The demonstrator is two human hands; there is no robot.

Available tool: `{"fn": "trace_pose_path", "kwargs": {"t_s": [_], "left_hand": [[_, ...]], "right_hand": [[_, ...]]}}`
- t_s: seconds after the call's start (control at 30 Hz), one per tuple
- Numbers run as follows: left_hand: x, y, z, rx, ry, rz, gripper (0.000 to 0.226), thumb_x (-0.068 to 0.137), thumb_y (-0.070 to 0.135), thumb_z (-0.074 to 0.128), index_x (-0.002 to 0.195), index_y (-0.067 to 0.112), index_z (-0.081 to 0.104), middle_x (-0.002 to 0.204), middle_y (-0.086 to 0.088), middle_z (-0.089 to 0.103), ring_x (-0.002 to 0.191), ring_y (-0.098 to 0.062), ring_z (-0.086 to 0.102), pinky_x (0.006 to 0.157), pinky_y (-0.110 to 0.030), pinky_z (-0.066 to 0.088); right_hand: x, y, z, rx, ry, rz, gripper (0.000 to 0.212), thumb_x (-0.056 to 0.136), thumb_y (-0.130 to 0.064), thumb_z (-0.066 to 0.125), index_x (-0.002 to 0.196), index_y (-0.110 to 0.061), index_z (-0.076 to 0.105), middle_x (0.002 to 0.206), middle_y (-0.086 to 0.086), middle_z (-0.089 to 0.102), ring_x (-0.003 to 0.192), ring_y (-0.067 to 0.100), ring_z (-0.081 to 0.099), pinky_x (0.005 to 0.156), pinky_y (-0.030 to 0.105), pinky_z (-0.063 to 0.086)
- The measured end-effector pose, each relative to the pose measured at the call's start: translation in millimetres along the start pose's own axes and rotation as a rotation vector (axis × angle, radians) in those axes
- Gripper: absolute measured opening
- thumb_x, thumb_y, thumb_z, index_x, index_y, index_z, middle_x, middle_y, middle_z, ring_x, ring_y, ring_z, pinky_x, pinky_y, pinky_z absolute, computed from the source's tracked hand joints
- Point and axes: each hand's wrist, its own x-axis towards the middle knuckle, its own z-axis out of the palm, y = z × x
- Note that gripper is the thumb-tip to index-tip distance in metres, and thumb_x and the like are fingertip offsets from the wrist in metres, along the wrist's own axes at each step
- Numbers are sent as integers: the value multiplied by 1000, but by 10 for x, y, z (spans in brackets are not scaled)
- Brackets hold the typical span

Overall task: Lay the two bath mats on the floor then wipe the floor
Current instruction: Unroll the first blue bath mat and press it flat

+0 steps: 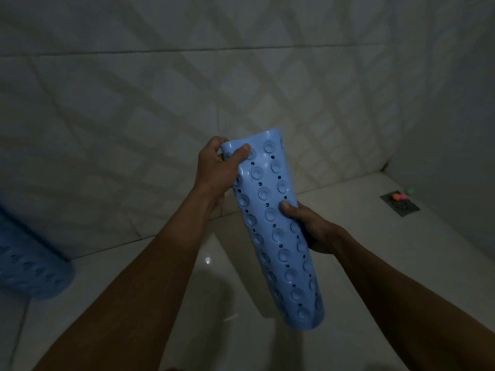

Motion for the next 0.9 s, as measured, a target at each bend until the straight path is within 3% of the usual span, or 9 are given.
{"fn": "trace_pose_path", "kwargs": {"t_s": [0.13, 0.27, 0.37, 0.47, 0.57, 0.63, 0.7, 0.8, 0.9], "left_hand": [[11, -260, 527, 27, -19, -71, 25, 85, 24, 80, 84, 19, 55, 89, -11, 73, 71, -23, 71, 59, -38, 58], [-11, -464, 976, -20, -37, -124, 25, 85, 22, 80, 88, 16, 56, 87, -9, 74, 71, -23, 72, 61, -38, 60], [-25, -633, 1375, -38, -19, -159, 25, 85, 19, 79, 88, 14, 55, 85, -9, 73, 68, -20, 72, 60, -36, 60], [-8, -809, 1672, -6, 54, -198, 28, 84, 21, 81, 93, 12, 57, 90, -12, 74, 70, -21, 73, 61, -36, 60], [14, -1018, 1895, 56, 179, -257, 46, 81, 27, 83, 114, 8, 57, 101, -15, 73, 72, -20, 73, 56, -33, 60], [24, -1147, 2034, 121, 244, -294, 60, 79, 37, 84, 124, 15, 52, 104, -11, 71, 80, -21, 73, 60, -36, 61], [-18, -1289, 2136, 189, 261, -336, 69, 77, 49, 82, 128, 21, 45, 107, -4, 68, 87, -19, 71, 70, -40, 62], [-307, -1589, 2301, 262, 175, -514, 62, 84, 64, 67, 129, 25, 49, 105, 4, 68, 87, -13, 67, 66, -34, 57], [-782, -1965, 2464, 203, 126, -655, 61, 87, 69, 57, 133, 30, 55, 123, 1, 68, 95, -18, 69, 65, -31, 57]], "right_hand": [[-162, 219, -450, 93, 76, -25, 54, 96, -39, 52, 143, -14, 47, 137, 17, 58, 124, 36, 56, 100, 48, 49], [-306, 355, -876, 219, 74, 22, 57, 97, -43, 38, 143, -10, 46, 132, 15, 62, 115, 29, 63, 88, 36, 55], [-313, 564, -1312, 210, 62, 33, 65, 91, -50, 50, 142, -9, 48, 133, 16, 61, 120, 34, 60, 97, 44, 51], [-286, 769, -1705, 111, 174, 29, 76, 78, -58, 72, 133, -9, 54, 129, 15, 63, 116, 36, 62, 102, 56, 47], [-296, 919, -1942, -36, 324, 5, 61, 77, -59, 72, 114, -12, 60, 113, 7, 70, 100, 24, 69, 89, 45, 56], [-286, 993, -2078, -178, 398, -7, 57, 76, -67, 67, 107, -19, 63, 105, -3, 71, 92, 14, 70, 82, 36, 58], [-239, 1094, -2211, -209, 412, 9, 57, 75, -72, 65, 103, -22, 67, 100, -6, 73, 89, 12, 71, 81, 38, 59], [-149, 1218, -2383, -133, 421, 51, 61, 73, -75, 65, 98, -20, 71, 94, -2, 76, 86, 17, 73, 81, 46, 60], [-76, 1302, -2509, -72, 383, 80, 65, 71, -78, 63, 104, -23, 73, 99, -1, 76, 88, 19, 73, 79, 46, 61]]}}
